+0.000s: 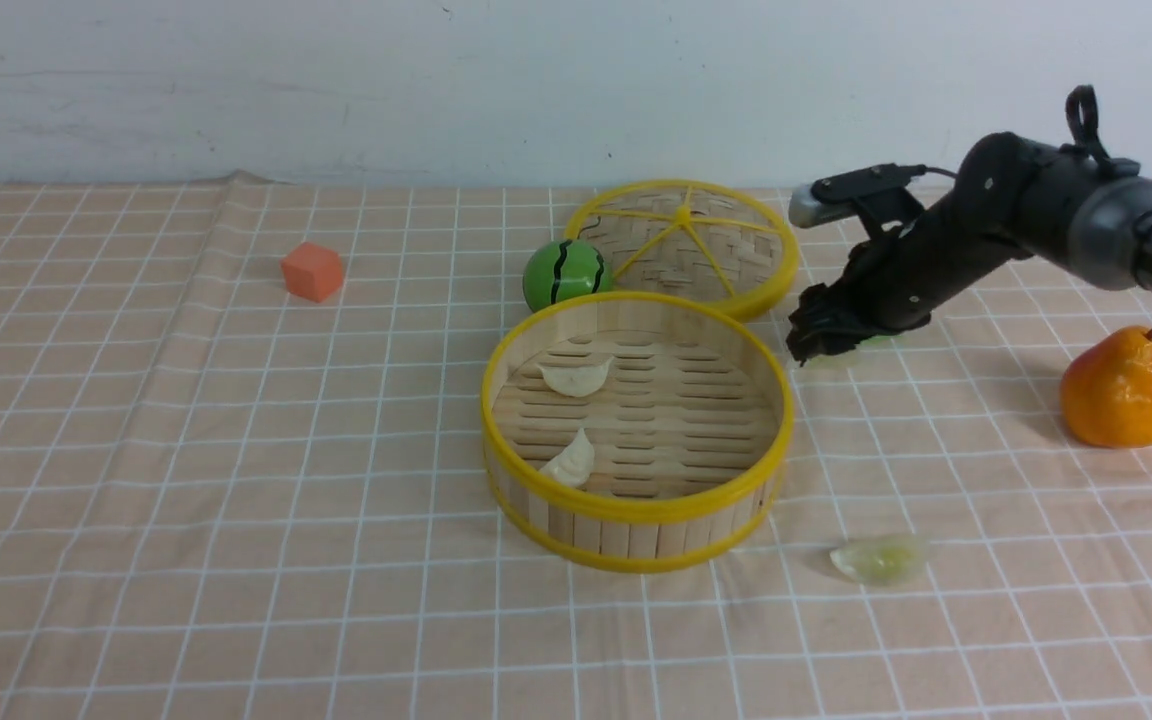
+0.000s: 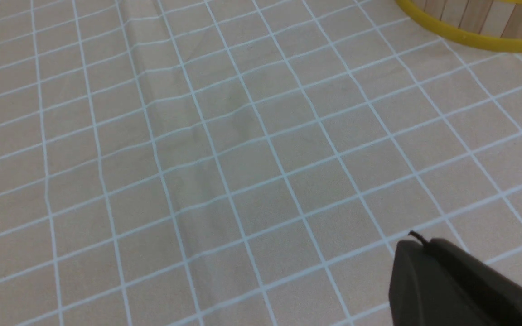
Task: Put the dumplings into the steamer on the table with the brown tablecloth.
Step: 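Reach for and grasp a dumpling lying on the table beside the steamer, then place the dumpling in the bamboo steamer basket with the right gripper, then reach for and grasp a dumpling lying on the table beside the steamer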
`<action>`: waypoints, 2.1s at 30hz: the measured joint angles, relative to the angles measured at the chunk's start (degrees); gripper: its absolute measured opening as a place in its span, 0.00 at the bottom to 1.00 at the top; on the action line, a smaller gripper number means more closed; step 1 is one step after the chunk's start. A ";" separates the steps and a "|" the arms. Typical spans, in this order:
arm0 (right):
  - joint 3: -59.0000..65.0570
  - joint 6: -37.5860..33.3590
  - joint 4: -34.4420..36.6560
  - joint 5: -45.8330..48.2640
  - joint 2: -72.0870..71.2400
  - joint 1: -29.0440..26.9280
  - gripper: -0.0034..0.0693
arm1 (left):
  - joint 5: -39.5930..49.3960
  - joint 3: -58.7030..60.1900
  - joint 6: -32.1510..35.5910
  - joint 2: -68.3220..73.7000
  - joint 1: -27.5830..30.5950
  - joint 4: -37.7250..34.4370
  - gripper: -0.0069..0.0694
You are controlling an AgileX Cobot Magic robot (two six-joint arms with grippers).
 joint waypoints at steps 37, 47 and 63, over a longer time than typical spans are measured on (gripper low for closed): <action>0.15 -21.63 15.92 6.18 -1.56 11.06 0.62 | -3.04 0.07 -0.02 0.00 0.00 0.06 0.07; 0.27 -13.29 8.68 13.71 -16.74 10.59 0.82 | -2.99 0.07 -0.02 0.00 0.00 -3.84 0.07; 28.19 -24.15 -10.11 19.88 -21.99 6.88 0.70 | -7.11 0.07 -0.18 0.00 0.00 -5.51 0.07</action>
